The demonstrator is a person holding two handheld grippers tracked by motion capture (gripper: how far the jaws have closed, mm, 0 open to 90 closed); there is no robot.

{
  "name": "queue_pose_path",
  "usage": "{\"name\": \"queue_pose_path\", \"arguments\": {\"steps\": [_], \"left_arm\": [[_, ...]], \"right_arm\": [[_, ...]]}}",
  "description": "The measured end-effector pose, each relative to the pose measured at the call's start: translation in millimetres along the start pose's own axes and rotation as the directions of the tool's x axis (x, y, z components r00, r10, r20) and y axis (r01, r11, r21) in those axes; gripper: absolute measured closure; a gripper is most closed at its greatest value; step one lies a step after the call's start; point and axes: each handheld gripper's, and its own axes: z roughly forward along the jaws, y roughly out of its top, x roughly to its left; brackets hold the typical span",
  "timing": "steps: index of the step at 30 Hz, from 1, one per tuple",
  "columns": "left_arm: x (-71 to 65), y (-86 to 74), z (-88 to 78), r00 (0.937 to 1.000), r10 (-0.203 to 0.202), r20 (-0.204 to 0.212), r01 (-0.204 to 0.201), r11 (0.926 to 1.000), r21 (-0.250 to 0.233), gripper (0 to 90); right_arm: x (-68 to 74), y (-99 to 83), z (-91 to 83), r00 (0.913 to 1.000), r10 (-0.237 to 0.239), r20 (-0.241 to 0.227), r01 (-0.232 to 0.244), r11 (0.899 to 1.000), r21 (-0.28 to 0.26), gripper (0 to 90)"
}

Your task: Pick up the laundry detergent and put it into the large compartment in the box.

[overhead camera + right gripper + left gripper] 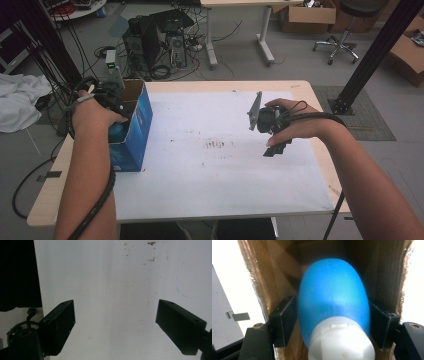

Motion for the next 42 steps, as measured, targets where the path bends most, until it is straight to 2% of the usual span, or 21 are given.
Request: {"name": "queue_pose_path", "arguments": {"steps": [9, 20, 33, 42], "left_arm": [[-1.1, -2.1, -8.5, 1.0, -0.002, -0.005, 0.002, 0.9999, -0.014, 29.7], [1.5, -7.0, -26.9, 0.9999, -0.01, -0.009, 0.009, 0.9992, -0.04, 25.2], [-4.3, -9.6, -37.5, 0.9996, 0.025, -0.011, -0.025, 0.9984, -0.051, 20.2], [-10.7, -11.9, -49.3, 0.9981, 0.054, -0.03, -0.056, 0.9962, -0.066, 15.8]], "right_arm": [[1.1, -1.4, -0.5, 1.0, 0.0, 0.003, 0.0, 1.0, -0.005, 16.1], [1.8, -0.6, -1.6, 1.0, 0.0, 0.01, 0.0, 1.0, 0.002, 16.1], [3.0, 3.4, -3.5, 0.9999, -0.007, 0.01, 0.007, 1.0, 0.003, 16.1], [3.9, 2.8, -4.3, 0.9999, -0.006, 0.011, 0.006, 1.0, 0.006, 16.1]]}}
